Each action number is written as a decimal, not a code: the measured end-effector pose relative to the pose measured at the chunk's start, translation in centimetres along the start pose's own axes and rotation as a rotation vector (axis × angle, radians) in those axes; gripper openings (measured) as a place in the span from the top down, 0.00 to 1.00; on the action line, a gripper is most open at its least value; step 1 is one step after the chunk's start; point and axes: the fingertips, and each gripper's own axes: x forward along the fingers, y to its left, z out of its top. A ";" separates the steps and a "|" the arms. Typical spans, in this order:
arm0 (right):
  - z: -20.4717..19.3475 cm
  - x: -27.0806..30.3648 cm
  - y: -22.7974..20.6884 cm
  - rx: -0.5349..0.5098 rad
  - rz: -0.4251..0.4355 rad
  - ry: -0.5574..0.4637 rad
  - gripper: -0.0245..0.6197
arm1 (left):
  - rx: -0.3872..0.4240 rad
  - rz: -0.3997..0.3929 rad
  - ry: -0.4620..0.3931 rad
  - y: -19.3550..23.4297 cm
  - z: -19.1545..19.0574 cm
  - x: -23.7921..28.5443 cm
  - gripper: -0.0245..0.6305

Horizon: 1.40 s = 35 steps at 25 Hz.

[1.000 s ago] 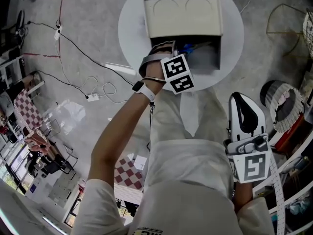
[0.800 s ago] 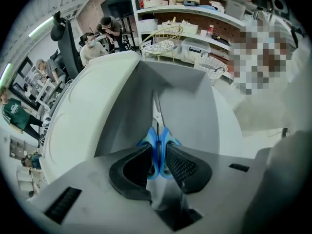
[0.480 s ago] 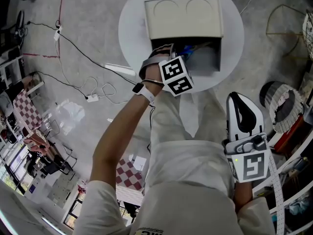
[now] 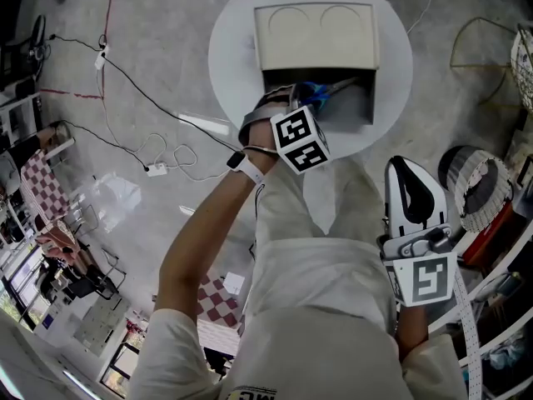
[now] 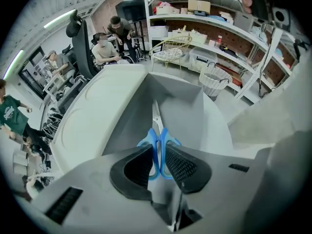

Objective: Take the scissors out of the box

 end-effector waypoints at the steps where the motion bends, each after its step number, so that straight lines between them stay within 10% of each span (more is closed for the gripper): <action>1: 0.3 0.0 0.0 -0.005 0.001 -0.005 0.85 | -0.002 0.006 -0.003 0.0 0.1 -0.3 0.83; 22: 6.3 -3.3 1.2 -0.133 0.016 -0.108 0.85 | -0.290 0.076 -0.229 -0.1 4.8 -12.5 0.83; 35: 10.6 -5.6 2.1 -0.248 0.012 -0.189 0.85 | -0.470 0.264 -0.464 0.1 7.8 -23.1 0.83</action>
